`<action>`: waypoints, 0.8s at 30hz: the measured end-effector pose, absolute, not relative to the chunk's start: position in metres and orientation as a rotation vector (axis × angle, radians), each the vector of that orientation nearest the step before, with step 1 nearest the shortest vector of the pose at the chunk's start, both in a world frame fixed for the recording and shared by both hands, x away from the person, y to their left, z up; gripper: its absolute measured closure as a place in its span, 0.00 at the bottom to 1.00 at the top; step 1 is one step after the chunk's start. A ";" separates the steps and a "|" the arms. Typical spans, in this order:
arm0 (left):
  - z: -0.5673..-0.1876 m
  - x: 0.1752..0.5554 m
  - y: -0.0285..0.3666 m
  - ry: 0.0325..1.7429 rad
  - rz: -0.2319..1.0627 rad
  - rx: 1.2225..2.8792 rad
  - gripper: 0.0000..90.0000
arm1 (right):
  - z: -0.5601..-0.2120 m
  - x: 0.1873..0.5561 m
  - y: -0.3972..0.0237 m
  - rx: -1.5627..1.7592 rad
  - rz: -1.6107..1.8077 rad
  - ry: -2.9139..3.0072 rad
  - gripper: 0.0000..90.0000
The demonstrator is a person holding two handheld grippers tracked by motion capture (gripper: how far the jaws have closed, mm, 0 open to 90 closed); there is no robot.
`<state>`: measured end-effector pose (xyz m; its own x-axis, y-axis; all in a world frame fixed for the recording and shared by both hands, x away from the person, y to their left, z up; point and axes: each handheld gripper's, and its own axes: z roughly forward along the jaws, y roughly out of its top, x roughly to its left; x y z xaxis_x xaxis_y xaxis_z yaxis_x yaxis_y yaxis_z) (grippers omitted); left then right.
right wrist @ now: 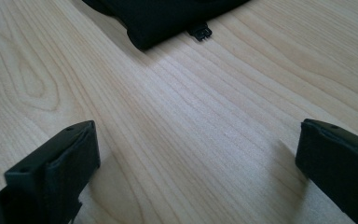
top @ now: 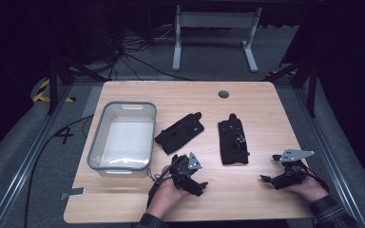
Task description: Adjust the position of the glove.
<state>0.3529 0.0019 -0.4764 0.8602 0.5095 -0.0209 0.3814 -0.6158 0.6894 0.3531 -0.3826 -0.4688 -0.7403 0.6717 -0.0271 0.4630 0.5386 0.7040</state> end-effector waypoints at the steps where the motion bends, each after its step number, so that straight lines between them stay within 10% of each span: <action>1: -0.476 0.353 0.002 0.642 0.229 2.305 0.00 | -0.469 0.353 -0.383 0.940 1.005 2.488 0.00; 24: -0.476 0.353 0.002 0.642 0.231 2.305 0.00 | -0.442 0.363 -0.369 0.857 1.110 2.526 0.81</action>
